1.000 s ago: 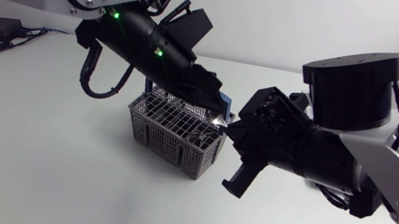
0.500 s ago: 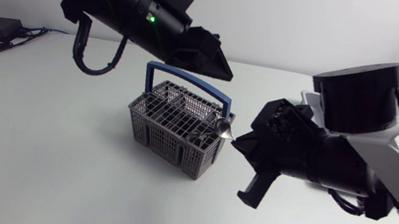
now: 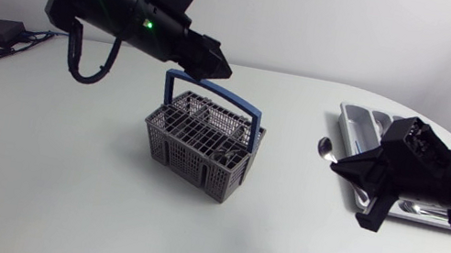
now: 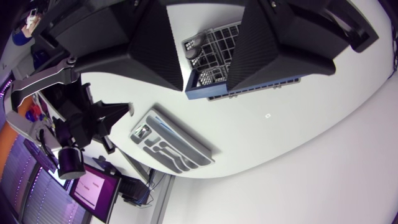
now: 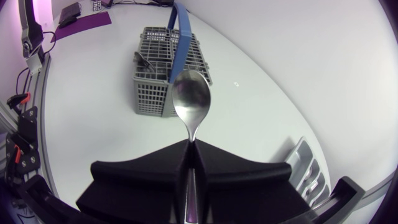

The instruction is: Unload the cutlery basket into the drawer organizer.

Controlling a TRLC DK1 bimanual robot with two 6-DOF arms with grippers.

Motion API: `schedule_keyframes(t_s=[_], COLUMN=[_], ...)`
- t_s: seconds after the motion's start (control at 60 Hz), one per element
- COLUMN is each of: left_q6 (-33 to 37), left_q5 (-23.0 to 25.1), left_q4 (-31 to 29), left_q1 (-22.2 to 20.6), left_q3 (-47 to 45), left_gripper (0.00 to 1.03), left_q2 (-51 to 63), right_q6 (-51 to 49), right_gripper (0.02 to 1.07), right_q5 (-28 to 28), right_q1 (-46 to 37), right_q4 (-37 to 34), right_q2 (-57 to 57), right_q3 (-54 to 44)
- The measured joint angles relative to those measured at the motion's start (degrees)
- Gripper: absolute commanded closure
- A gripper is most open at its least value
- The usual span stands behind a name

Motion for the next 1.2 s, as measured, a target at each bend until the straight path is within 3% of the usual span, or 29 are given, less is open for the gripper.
schedule_keyframes(t_s=[0.267,0.517,0.767,1.2], left_q6=[5.1,10.1,14.5,20.6], left_q5=[-10.2,-13.8,-17.7,-22.4], left_q4=[6.7,9.2,12.5,17.7], left_q1=[-2.9,-4.6,-7.3,-9.9], left_q3=[-6.8,-10.6,-15.4,-21.3], left_gripper=[0.52,0.52,0.52,0.52], left_q2=[-3.3,-4.2,-4.6,-5.4], right_q6=[-12.6,-25.4,-35.8,-46.2], right_gripper=[1.01,1.01,1.01,1.01], right_q5=[-6.2,-8.0,-7.5,-1.2], right_q1=[-14.8,-27.3,-35.5,-42.7], right_q4=[-3.7,-5.9,-7.3,-6.7], right_q2=[7.6,19.3,29.4,45.6], right_q3=[0.2,4.8,11.6,23.4])
